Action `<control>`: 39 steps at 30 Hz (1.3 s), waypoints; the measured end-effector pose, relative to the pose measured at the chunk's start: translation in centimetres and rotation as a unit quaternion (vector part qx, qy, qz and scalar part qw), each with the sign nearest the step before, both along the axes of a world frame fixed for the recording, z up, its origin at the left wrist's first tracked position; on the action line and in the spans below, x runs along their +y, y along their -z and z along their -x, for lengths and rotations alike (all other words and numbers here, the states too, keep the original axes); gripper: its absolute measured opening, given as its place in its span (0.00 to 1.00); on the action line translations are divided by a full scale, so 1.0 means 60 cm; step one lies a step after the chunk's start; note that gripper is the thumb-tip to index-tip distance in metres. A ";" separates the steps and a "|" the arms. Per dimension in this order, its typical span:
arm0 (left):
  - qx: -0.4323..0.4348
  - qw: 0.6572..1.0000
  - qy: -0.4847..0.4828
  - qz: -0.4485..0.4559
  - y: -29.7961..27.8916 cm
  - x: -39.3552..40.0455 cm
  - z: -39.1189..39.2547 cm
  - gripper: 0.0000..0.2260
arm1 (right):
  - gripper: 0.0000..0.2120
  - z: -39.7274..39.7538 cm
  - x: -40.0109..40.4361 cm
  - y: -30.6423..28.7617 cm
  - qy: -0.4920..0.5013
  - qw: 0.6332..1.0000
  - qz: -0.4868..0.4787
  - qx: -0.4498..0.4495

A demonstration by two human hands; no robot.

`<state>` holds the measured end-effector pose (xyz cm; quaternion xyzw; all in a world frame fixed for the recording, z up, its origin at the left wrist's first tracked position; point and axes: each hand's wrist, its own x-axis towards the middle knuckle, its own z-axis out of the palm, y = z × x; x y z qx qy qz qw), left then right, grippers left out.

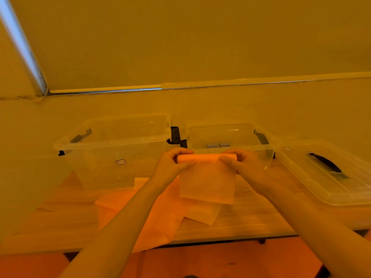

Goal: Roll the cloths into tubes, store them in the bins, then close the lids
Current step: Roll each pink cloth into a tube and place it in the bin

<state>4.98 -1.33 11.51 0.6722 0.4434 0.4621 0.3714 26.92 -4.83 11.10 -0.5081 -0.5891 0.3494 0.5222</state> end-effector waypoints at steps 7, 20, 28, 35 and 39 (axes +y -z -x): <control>0.000 1.000 -0.004 0.000 0.005 -0.003 -0.001 0.10 | 0.09 0.004 0.000 -0.001 0.005 1.000 0.000 -0.016; -0.003 1.000 0.008 -0.003 0.004 -0.002 0.003 0.12 | 0.07 0.005 0.006 0.002 0.012 0.999 -0.019 -0.029; 0.000 1.000 -0.010 -0.001 0.004 0.000 0.003 0.07 | 0.13 0.008 0.003 0.000 0.010 0.999 -0.020 -0.035; 0.017 1.000 0.004 -0.009 0.006 -0.001 0.000 0.10 | 0.06 0.005 0.004 0.002 0.033 0.999 -0.016 -0.037; 0.010 1.000 -0.004 -0.001 0.007 -0.001 -0.002 0.06 | 0.12 0.004 0.005 0.006 0.034 0.998 -0.020 -0.041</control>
